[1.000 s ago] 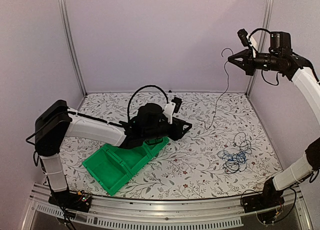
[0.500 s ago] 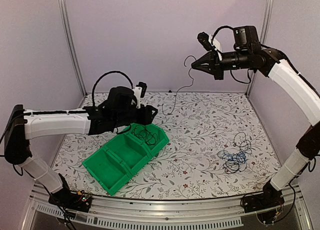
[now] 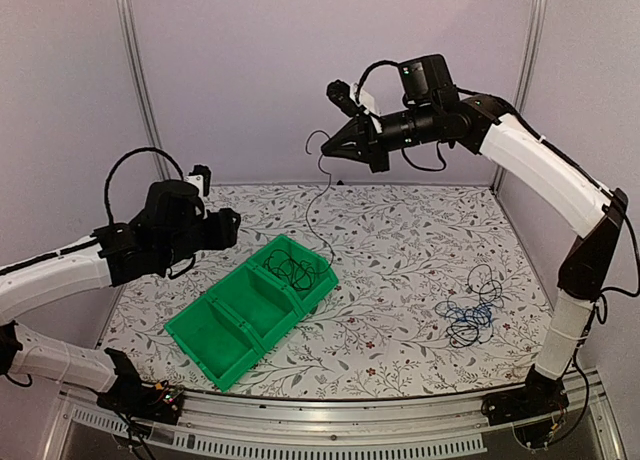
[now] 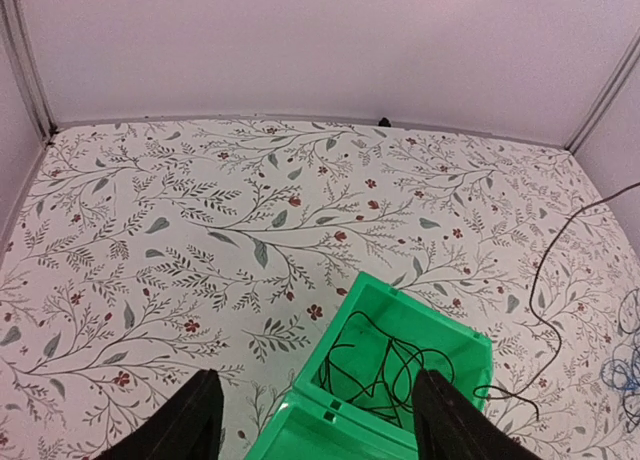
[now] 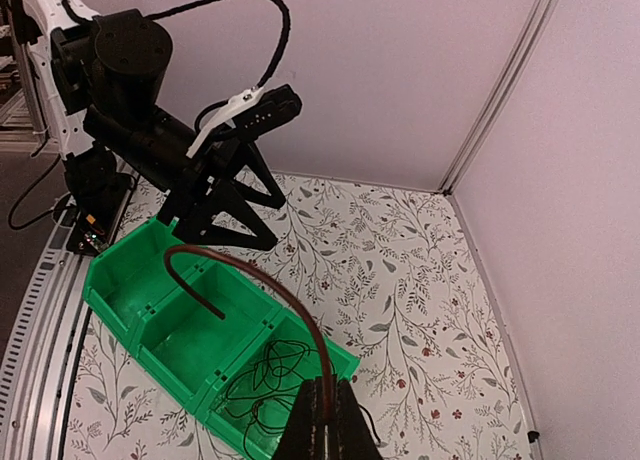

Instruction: Untangle the cables

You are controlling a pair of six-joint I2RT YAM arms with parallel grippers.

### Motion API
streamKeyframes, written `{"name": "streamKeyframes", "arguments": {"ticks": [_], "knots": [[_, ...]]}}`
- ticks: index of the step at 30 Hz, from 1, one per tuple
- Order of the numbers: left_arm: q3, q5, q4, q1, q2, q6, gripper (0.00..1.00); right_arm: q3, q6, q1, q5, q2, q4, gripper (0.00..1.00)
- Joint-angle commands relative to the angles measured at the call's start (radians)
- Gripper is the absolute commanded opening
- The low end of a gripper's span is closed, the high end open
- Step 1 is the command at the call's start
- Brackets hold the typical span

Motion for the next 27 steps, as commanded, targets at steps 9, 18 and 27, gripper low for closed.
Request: {"name": "streamKeyframes", "arguments": {"ticks": [9, 18, 27], "knots": [[-0.106, -0.021, -0.011, 0.044, -0.117, -0.033, 0.67, 0.08, 0.014, 0.081, 0.027, 0.188, -0.005, 0.0], [-0.142, -0.021, -0.001, 0.056, -0.143, -0.038, 0.67, -0.023, 0.043, 0.085, -0.029, 0.278, 0.02, 0.0], [-0.168, -0.02, -0.001, 0.066, -0.151, -0.045, 0.67, -0.061, 0.071, 0.1, -0.067, 0.407, 0.014, 0.0]]}}
